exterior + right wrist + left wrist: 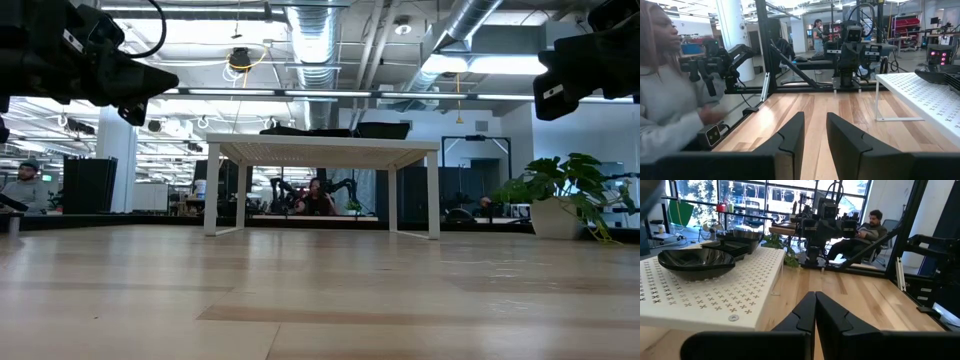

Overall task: Pick & Place Mini shaped plates
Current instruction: Return to Home Position

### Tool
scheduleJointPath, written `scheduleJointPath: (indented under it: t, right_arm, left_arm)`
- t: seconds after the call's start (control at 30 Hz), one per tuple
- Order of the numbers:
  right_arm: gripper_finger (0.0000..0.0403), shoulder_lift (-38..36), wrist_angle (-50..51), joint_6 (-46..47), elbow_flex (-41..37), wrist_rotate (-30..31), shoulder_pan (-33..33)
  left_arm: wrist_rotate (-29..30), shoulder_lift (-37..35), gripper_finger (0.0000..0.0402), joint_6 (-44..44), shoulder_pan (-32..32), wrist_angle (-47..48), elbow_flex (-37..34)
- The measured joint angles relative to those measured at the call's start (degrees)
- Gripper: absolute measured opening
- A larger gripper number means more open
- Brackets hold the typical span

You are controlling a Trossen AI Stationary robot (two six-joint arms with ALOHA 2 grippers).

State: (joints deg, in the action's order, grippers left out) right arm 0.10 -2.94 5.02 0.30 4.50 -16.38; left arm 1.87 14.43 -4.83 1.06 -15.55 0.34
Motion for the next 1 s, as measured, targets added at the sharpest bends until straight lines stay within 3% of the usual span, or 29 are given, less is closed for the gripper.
scheduleJointPath:
  t: [0.2,0.33,0.83,1.0]
  right_arm:
    - [0.0077,0.0,0.0,0.0,0.0,0.0,0.0]
    - [0.0077,0.0,0.0,0.0,0.0,0.0,0.0]
    - [0.0077,0.0,0.8,0.0,0.0,0.0,0.0]
    - [0.0077,0.0,0.9,0.0,0.0,0.0,0.0]
  left_arm:
    - [0.0,-0.1,0.0011,-0.5,0.0,0.0,0.0]
    - [0.0,-1.7,0.0011,-6.3,0.0,0.0,0.0]
    - [-2.3,-14.1,0.0011,-0.3,0.0,10.9,0.0]
    - [-2.4,-14.1,0.0011,0.1,0.1,14.1,0.0]
